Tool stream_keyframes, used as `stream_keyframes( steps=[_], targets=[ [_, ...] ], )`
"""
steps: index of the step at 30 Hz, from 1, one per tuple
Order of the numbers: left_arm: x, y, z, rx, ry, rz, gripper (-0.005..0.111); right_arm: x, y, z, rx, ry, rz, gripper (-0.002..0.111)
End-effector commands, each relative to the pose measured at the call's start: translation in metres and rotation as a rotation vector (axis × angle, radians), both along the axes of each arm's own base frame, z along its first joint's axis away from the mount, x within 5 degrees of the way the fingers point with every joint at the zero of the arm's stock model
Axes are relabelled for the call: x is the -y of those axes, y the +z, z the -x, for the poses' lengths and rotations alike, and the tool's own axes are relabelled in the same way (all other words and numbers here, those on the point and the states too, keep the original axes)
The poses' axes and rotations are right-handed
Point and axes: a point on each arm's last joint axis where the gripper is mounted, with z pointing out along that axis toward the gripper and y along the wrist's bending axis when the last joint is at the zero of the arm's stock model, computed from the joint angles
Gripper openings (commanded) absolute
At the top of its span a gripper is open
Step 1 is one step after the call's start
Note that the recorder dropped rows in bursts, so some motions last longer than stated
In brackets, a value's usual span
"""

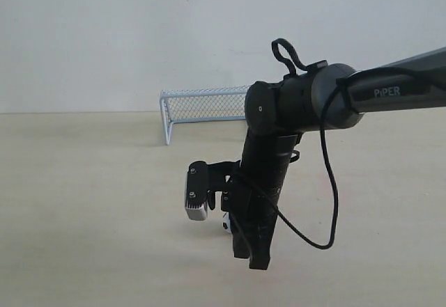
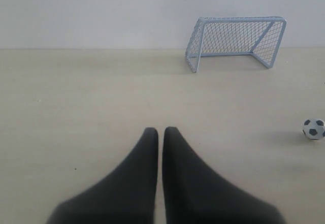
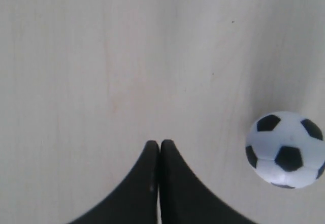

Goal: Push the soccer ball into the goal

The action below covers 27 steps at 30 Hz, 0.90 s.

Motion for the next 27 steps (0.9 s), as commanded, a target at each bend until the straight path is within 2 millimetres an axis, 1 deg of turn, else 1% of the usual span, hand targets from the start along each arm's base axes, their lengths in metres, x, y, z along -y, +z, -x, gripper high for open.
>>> stream_keyframes(
  steps=[1, 3, 4, 5, 6, 7, 8, 9, 12, 16, 17, 19, 21, 23, 24, 27],
  targets=[
    [0.0, -0.001, 0.0, -0.001, 0.004, 0.004, 0.004, -0.002, 0.003, -0.002, 0.025, 0.01, -0.014, 0.0],
    [0.0, -0.001, 0.0, -0.001, 0.004, 0.004, 0.004, -0.002, 0.003, -0.007, 0.087, 0.013, -0.018, 0.0],
    [0.0, -0.001, 0.0, -0.001, 0.004, 0.004, 0.004, -0.004, 0.003, -0.016, 0.177, -0.032, -0.032, 0.0],
    [0.0, -0.001, 0.0, -0.001, 0.004, 0.004, 0.004, -0.005, 0.005, -0.026, 0.27, -0.125, -0.053, 0.0],
    [0.0, -0.001, 0.0, -0.001, 0.004, 0.004, 0.004, -0.006, 0.01, -0.038, 0.368, -0.302, -0.104, 0.0],
    [0.0, -0.001, 0.0, -0.001, 0.004, 0.004, 0.004, -0.006, 0.021, -0.047, 0.437, -0.473, -0.165, 0.0],
    [0.0, -0.001, 0.0, -0.001, 0.004, 0.004, 0.004, -0.005, 0.029, -0.051, 0.468, -0.592, -0.208, 0.0],
    [0.0, -0.001, 0.0, -0.001, 0.004, 0.004, 0.004, -0.003, 0.038, -0.053, 0.52, -0.612, -0.216, 0.0],
    [0.0, -0.001, 0.0, -0.001, 0.004, 0.004, 0.004, 0.004, 0.068, -0.05, 0.622, -0.559, -0.183, 0.0],
    [0.0, -0.001, 0.0, -0.001, 0.004, 0.004, 0.004, 0.016, 0.101, -0.038, 0.629, -0.598, -0.152, 0.0],
    [0.0, -0.001, 0.0, -0.001, 0.004, 0.004, 0.004, 0.022, 0.108, -0.034, 0.623, -0.612, -0.127, 0.0],
    [0.0, -0.001, 0.0, -0.001, 0.004, 0.004, 0.004, 0.035, 0.119, -0.025, 0.607, -0.623, -0.016, 0.0],
    [0.0, -0.001, 0.0, -0.001, 0.004, 0.004, 0.004, 0.054, 0.128, -0.015, 0.566, -0.658, 0.122, 0.0],
    [0.0, -0.001, 0.0, -0.001, 0.004, 0.004, 0.004, 0.074, 0.136, -0.011, 0.528, -0.71, 0.211, 0.0],
    [0.0, -0.001, 0.0, -0.001, 0.004, 0.004, 0.004, 0.087, 0.143, -0.008, 0.502, -0.757, 0.244, 0.0],
    [0.0, -0.001, 0.0, -0.001, 0.004, 0.004, 0.004, 0.122, 0.161, -0.004, 0.44, -0.923, 0.254, 0.0]
  ],
)
